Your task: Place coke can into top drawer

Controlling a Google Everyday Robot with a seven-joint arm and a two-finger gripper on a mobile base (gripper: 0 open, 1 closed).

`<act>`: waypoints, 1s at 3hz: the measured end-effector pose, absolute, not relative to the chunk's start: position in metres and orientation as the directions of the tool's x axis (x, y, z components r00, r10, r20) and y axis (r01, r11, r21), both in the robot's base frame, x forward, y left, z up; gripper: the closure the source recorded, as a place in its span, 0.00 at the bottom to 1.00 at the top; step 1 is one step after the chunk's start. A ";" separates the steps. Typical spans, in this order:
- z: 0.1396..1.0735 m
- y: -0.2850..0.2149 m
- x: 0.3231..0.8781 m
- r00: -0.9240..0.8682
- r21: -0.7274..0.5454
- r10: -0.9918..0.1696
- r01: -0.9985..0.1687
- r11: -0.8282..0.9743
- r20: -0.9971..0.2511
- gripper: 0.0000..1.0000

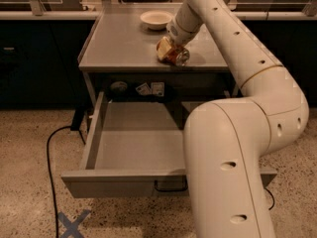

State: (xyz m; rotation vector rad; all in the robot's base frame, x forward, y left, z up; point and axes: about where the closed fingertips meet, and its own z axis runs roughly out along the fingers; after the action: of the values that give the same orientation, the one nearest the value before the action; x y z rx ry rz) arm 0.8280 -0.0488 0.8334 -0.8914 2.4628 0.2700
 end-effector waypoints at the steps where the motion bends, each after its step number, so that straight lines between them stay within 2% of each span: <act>1: 0.846 -0.038 0.816 -0.603 0.107 -0.519 -0.708 0.698 -0.606 0.89; 2: 0.872 -0.043 0.778 -0.500 0.226 -0.441 -0.812 0.538 -0.746 1.00; 3: 0.878 -0.028 0.728 -0.449 0.318 -0.402 -0.881 0.351 -0.798 1.00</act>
Offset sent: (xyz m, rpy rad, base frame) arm -0.1476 0.0126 0.0755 0.7929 -0.0799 0.5143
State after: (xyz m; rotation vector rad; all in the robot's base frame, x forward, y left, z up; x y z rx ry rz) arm 0.7283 -0.0276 0.8780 -1.1127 2.0054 1.0094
